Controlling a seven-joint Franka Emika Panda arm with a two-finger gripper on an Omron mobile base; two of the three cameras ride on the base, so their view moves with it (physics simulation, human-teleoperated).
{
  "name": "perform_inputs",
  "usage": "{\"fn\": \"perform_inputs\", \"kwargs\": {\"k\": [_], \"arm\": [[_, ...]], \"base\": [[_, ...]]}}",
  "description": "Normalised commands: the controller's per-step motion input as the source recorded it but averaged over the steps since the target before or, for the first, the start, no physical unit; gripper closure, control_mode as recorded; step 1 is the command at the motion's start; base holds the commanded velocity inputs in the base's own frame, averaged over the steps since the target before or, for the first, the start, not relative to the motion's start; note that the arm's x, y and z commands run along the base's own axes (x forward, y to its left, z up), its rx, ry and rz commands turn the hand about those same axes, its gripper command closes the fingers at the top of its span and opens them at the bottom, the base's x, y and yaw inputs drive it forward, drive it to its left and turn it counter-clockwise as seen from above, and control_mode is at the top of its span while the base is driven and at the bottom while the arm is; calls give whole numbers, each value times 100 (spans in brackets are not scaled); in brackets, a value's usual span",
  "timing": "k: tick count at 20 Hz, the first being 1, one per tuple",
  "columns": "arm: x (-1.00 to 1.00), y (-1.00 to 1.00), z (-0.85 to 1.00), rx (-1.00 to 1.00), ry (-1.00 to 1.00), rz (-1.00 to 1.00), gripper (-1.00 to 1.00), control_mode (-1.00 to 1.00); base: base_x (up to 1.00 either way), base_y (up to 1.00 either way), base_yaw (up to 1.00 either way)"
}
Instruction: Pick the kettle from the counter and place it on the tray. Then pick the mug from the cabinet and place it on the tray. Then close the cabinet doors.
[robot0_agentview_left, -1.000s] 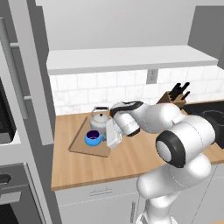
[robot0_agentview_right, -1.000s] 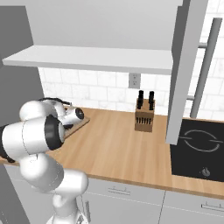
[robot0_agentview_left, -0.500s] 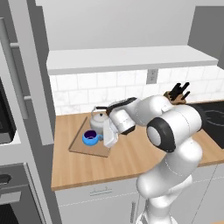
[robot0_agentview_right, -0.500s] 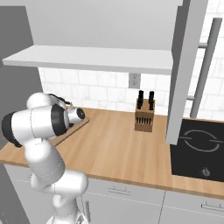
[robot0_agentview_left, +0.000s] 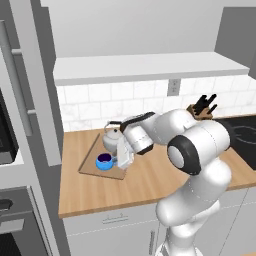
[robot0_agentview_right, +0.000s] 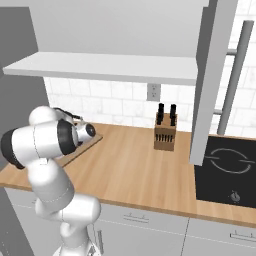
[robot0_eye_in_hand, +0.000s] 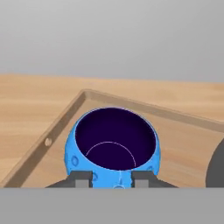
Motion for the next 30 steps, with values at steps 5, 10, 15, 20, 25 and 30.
{"fn": "perform_inputs", "kwargs": {"k": [5,10,15,20,25,30], "arm": [[-26,-16,0,0,1,-15,-100,-100],[-39,-13,33,0,1,-25,-100,-100],[-55,-13,92,-4,15,-33,-100,-100],[-28,-20,100,-16,39,-39,-100,-100],[-2,-18,75,-23,57,-42,-100,-100],[0,0,0,-2,4,-3,-100,-100]], "base": [[0,0,0],[0,0,0],[0,0,0],[0,0,0],[0,0,0],[0,0,0]]}}
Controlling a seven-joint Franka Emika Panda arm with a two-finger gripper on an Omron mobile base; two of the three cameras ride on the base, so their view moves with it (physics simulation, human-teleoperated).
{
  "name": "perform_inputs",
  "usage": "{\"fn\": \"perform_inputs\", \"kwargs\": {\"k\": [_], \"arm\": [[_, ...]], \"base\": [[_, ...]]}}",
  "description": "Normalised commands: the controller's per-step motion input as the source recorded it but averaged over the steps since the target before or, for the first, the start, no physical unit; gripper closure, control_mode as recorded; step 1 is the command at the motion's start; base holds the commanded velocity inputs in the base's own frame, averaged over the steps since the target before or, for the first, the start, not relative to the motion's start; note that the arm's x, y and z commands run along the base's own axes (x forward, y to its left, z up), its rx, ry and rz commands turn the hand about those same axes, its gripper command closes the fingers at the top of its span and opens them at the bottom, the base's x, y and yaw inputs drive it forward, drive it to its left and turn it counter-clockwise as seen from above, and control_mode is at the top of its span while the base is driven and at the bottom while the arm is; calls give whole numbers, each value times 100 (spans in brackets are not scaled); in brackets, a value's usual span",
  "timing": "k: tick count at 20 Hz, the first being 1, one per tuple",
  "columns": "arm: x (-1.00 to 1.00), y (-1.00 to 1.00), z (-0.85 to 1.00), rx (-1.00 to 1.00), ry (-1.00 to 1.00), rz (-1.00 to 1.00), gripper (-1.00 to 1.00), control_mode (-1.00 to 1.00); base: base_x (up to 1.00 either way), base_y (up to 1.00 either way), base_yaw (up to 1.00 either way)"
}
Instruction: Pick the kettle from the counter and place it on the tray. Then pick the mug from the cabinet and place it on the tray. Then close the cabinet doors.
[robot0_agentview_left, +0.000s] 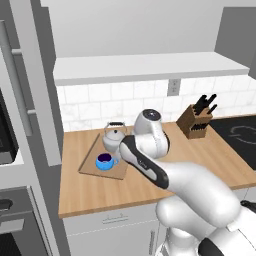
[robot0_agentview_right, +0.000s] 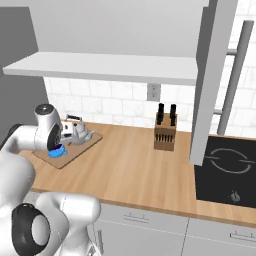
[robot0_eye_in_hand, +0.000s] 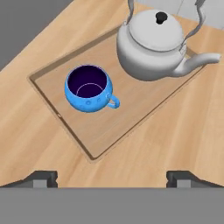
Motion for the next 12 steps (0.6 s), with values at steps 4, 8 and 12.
{"fn": "perform_inputs", "kwargs": {"k": [4,8,12], "arm": [[-1,0,0,0,0,-1,-100,-100],[-3,0,0,0,0,-1,-100,-100],[-80,0,27,0,-27,0,-100,-100]], "base": [[0,0,0],[0,0,0],[0,0,0]]}}
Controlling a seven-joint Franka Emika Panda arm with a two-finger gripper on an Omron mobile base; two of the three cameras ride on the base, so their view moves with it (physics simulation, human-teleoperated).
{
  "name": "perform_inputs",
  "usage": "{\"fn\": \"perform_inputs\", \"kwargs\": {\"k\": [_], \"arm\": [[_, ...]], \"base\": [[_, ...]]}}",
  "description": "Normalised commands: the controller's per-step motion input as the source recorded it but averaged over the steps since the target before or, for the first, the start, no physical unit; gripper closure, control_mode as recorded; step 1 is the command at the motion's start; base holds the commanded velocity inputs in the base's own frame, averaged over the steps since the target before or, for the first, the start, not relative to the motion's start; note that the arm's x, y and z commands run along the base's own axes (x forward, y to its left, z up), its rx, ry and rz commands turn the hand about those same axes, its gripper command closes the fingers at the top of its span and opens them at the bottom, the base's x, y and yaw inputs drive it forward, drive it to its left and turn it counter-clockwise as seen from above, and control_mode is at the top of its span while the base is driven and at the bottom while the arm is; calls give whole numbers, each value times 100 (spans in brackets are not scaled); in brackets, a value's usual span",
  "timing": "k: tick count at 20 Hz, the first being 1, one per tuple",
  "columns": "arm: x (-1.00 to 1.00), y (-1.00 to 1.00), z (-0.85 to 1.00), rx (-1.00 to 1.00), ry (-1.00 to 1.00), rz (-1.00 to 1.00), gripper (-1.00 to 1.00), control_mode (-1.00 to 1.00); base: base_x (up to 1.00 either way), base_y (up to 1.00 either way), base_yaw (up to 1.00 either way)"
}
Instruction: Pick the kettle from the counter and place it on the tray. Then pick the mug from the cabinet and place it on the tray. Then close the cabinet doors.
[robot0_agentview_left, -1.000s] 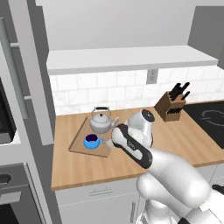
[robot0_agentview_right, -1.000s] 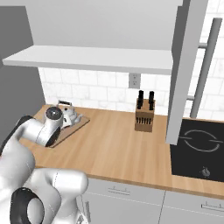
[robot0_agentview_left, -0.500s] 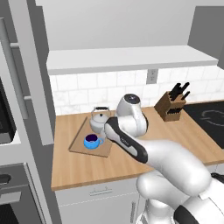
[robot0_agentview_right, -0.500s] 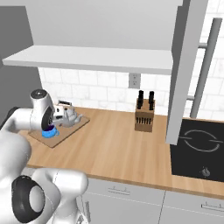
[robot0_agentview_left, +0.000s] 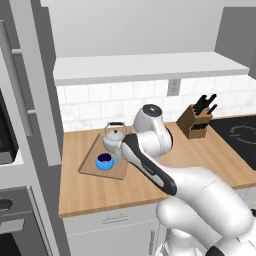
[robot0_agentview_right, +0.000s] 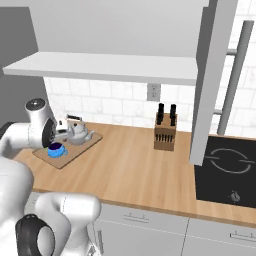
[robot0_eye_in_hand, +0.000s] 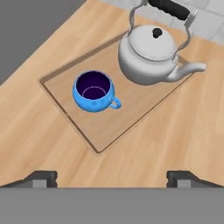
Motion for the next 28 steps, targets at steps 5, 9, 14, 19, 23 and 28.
{"fn": "perform_inputs", "kwargs": {"k": [5,9,14,19,23,28], "arm": [[-84,0,83,0,-30,0,-100,-100],[-77,0,94,0,-27,0,-100,-100],[-9,4,24,0,-1,3,100,-100],[-76,2,19,-1,-17,0,100,-100],[-100,19,62,-17,-20,0,100,-100],[-99,13,19,-35,-49,0,100,-100]], "base": [[0,0,0],[0,0,0],[0,0,0],[0,0,0],[0,0,0],[0,0,0]]}}
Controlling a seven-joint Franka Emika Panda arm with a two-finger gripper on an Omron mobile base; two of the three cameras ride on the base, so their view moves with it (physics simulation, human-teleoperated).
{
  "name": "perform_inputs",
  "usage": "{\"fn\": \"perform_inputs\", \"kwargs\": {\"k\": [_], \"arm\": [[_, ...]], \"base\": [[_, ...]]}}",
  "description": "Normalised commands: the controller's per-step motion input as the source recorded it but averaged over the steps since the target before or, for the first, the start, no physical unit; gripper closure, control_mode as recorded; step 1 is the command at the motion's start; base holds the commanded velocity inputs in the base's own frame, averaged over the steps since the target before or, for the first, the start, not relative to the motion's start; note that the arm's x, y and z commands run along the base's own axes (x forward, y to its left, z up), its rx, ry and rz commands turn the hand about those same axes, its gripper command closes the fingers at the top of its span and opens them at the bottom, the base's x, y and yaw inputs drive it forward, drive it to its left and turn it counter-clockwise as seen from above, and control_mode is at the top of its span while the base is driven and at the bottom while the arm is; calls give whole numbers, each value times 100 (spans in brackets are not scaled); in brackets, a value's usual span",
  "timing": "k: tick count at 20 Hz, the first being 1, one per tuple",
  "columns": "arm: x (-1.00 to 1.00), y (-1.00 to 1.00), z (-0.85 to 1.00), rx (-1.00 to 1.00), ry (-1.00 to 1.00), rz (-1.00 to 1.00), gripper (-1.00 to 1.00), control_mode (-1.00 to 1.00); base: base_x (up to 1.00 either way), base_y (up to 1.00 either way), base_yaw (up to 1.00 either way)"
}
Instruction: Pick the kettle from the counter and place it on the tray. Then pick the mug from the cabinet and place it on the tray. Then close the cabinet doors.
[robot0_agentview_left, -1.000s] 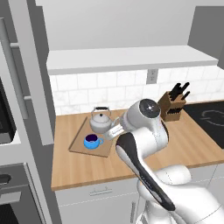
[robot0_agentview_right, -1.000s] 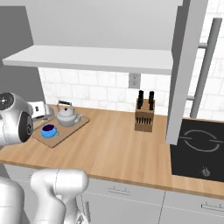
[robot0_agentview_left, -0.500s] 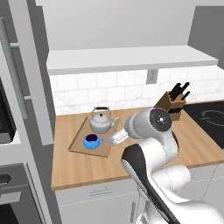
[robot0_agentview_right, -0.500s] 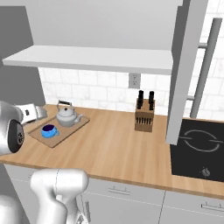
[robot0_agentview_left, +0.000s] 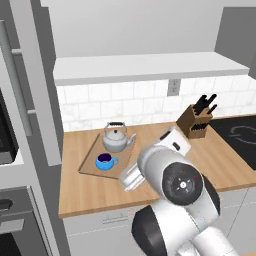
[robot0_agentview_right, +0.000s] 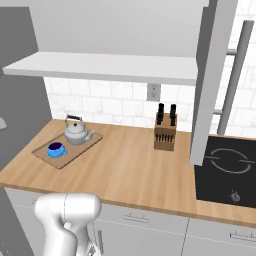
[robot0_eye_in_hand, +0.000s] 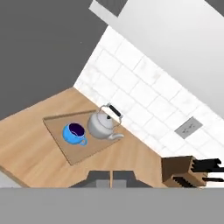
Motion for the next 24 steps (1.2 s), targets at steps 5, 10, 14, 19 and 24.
{"fn": "perform_inputs", "kwargs": {"k": [5,10,14,19,24], "arm": [[-80,0,0,-35,-62,6,100,-100],[-53,0,-3,-33,-58,9,100,-100],[-21,1,-41,-31,-34,5,100,-100],[1,0,-70,-22,-11,0,100,-100],[0,6,-12,-8,-1,1,100,-100]], "base": [[0,0,0],[0,0,0],[0,0,0],[0,0,0],[0,0,0]]}}
